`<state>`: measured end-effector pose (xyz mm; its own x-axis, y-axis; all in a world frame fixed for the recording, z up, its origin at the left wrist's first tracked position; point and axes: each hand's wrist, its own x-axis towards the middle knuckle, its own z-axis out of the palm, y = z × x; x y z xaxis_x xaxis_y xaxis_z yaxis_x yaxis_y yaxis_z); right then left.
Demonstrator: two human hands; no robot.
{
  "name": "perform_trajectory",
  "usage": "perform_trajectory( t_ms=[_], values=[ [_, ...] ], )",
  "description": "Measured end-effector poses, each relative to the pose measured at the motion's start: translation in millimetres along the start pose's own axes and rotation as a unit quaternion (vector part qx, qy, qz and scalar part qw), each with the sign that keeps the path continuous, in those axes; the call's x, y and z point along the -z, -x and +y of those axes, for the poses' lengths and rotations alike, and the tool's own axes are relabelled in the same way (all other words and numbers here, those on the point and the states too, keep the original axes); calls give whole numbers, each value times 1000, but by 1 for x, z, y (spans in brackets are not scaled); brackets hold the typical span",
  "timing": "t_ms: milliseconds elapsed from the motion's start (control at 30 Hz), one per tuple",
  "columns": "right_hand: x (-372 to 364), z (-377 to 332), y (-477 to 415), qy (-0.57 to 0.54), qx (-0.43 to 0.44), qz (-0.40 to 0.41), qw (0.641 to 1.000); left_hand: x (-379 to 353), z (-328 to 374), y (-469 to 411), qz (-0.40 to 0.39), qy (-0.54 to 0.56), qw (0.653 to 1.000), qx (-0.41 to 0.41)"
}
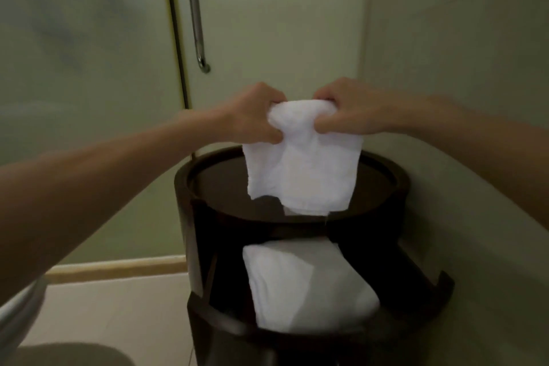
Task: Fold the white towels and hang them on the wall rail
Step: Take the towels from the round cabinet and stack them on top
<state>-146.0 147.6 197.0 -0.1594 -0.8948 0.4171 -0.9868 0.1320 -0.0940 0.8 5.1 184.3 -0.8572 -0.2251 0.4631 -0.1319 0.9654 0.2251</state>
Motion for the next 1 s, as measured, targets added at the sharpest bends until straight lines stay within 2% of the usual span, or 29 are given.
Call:
perform_trajectory(
  t_ms=[100, 200, 333, 433, 533, 633, 867, 933, 1000],
  values=[
    [2, 10, -20, 24, 12, 74, 997, 12, -4, -21, 60, -64, 996, 4],
    [-13, 19, -33, 51, 9, 156, 986, 6, -7, -34, 129, -163, 978, 19],
    [-57, 21, -33, 143, 7, 204, 968, -36, -30, -26, 137, -229, 964, 7],
    [-103, 25, -23, 235, 43, 175, 955, -76, -51, -5, 97, -249, 963, -40],
    [-141, 29, -3, 262, 87, 136, 951, -104, -63, 16, 44, -270, 960, -54],
    [-160, 26, 18, 222, 112, 111, 962, -121, -71, 34, 23, -231, 970, -74],
    [-166, 21, 46, 134, 69, 8, 989, -126, -69, 62, -20, -177, 978, -107],
    [-161, 23, 46, 118, 66, -11, 991, -123, -68, 59, -35, -171, 980, -91],
    [-158, 25, 45, 118, 62, -38, 990, -124, -68, 53, -79, -161, 983, -28]
  ],
)
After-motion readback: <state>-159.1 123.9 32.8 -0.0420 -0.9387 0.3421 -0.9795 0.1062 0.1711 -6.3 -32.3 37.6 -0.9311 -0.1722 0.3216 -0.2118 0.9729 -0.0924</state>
